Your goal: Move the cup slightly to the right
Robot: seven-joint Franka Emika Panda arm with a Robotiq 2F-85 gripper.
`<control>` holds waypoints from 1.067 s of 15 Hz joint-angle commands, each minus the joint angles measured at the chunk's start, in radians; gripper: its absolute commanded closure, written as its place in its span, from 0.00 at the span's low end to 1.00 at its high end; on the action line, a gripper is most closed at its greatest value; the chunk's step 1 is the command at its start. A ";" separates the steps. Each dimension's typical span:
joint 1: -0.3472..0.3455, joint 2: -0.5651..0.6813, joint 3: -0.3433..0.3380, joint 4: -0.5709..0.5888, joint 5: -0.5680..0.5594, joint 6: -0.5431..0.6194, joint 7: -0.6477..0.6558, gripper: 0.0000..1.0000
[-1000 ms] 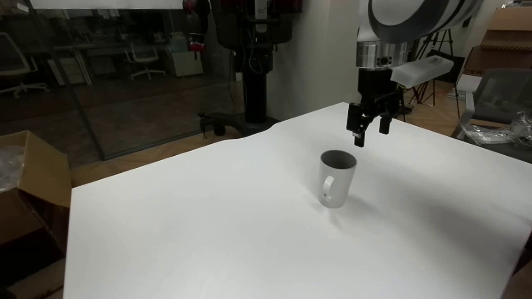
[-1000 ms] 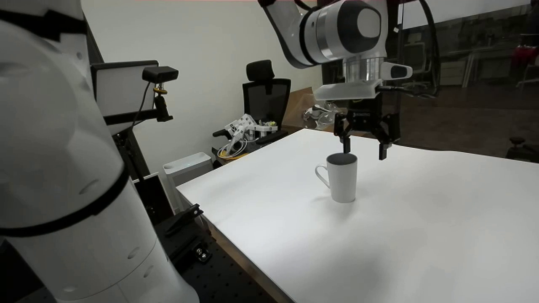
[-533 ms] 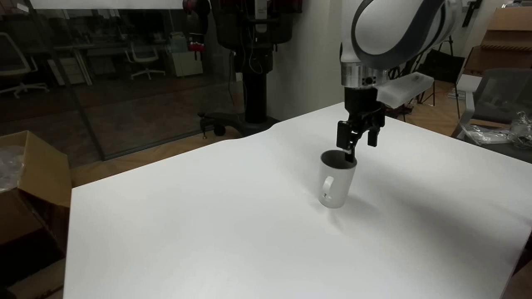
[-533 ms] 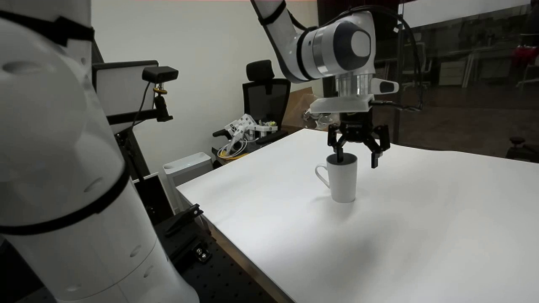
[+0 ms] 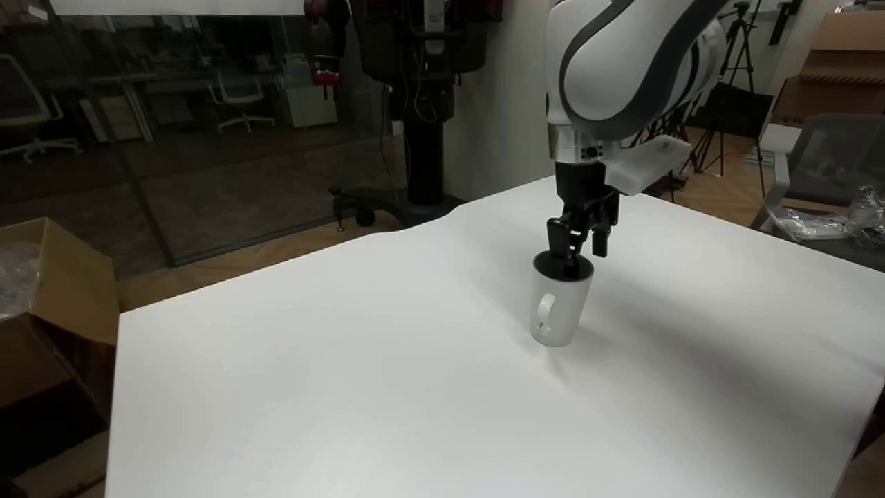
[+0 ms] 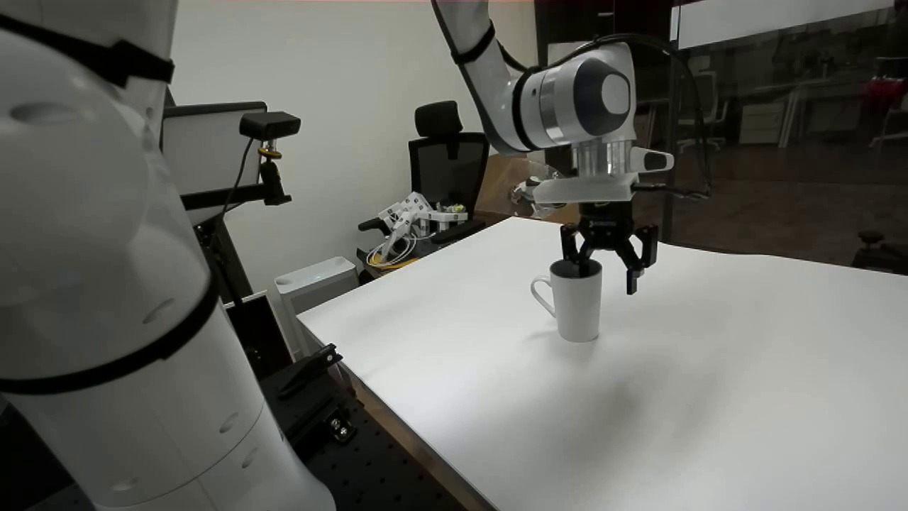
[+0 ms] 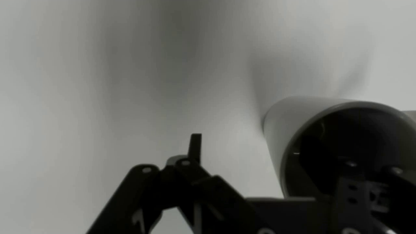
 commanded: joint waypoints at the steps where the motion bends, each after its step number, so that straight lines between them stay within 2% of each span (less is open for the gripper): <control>1: 0.014 0.024 -0.008 0.048 -0.013 -0.023 -0.011 0.53; 6: 0.026 0.025 0.001 0.055 -0.014 -0.032 -0.034 0.88; 8: 0.032 0.024 0.003 0.057 -0.014 -0.041 -0.038 0.98; 10: 0.038 0.023 0.006 0.060 -0.015 -0.053 -0.043 1.00; 12: 0.041 0.023 0.009 0.067 -0.016 -0.079 -0.056 0.97; 13: 0.033 0.015 0.011 0.044 0.000 -0.043 -0.050 0.89; 16: 0.035 0.016 0.012 0.050 -0.001 -0.055 -0.053 0.89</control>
